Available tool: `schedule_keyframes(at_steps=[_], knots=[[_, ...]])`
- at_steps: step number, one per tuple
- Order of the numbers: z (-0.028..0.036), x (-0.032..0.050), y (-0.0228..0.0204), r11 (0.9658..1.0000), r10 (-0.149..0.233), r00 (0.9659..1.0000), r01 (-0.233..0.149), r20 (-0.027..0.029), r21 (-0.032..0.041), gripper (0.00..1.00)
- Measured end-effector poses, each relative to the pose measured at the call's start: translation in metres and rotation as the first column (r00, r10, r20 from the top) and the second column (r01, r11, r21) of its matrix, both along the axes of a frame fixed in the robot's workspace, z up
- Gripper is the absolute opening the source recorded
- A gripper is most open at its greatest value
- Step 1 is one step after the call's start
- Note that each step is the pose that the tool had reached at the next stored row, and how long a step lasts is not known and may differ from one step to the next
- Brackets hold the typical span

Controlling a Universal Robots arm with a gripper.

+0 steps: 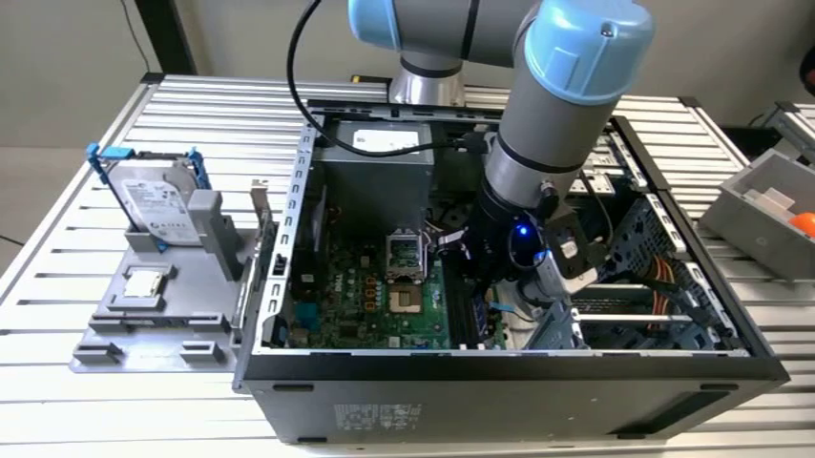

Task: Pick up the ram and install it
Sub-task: 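Insert the ram into the slot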

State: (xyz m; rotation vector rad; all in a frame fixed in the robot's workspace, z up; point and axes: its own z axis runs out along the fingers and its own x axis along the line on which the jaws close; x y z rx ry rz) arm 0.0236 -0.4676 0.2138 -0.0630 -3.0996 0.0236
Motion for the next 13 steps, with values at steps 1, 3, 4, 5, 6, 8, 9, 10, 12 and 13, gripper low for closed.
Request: schedule_keyframes(at_steps=[1, 3, 4, 5, 6, 8, 9, 10, 12, 13], knots=[[0.0000, 0.0000, 0.0000, 1.0000, 0.000, 1.0000, 0.000, 0.0000, 0.0000, 0.00], [0.0000, 0.0000, 0.0000, 1.0000, 0.000, 1.0000, 0.000, 0.0000, 0.0000, 0.00], [0.0000, 0.0000, 0.0000, 1.0000, 0.000, 1.0000, 0.000, 0.0000, -0.0001, 0.00], [0.0000, 0.0000, 0.0000, 1.0000, 0.000, 1.0000, 0.000, 0.0000, -0.0001, 0.00], [0.0000, -0.0001, 0.0000, 1.0000, 0.000, 1.0000, 0.000, 0.0001, 0.0000, 0.00], [-0.0004, -0.0001, 0.0000, 1.0000, 0.000, 1.0000, 0.000, -0.0001, -0.0003, 0.00], [-0.0008, -0.0001, 0.0000, 1.0000, 0.000, 1.0000, 0.000, 0.0000, -0.0003, 0.00], [-0.0016, -0.0001, -0.0001, 1.0000, 0.000, 1.0000, 0.000, 0.0007, -0.0005, 0.00], [-0.0031, -0.0002, -0.0004, 1.0000, 0.000, 1.0000, 0.000, 0.0015, -0.0001, 0.00], [-0.0031, -0.0001, -0.0004, 1.0000, 0.000, 1.0000, 0.000, 0.0015, -0.0001, 0.00]])
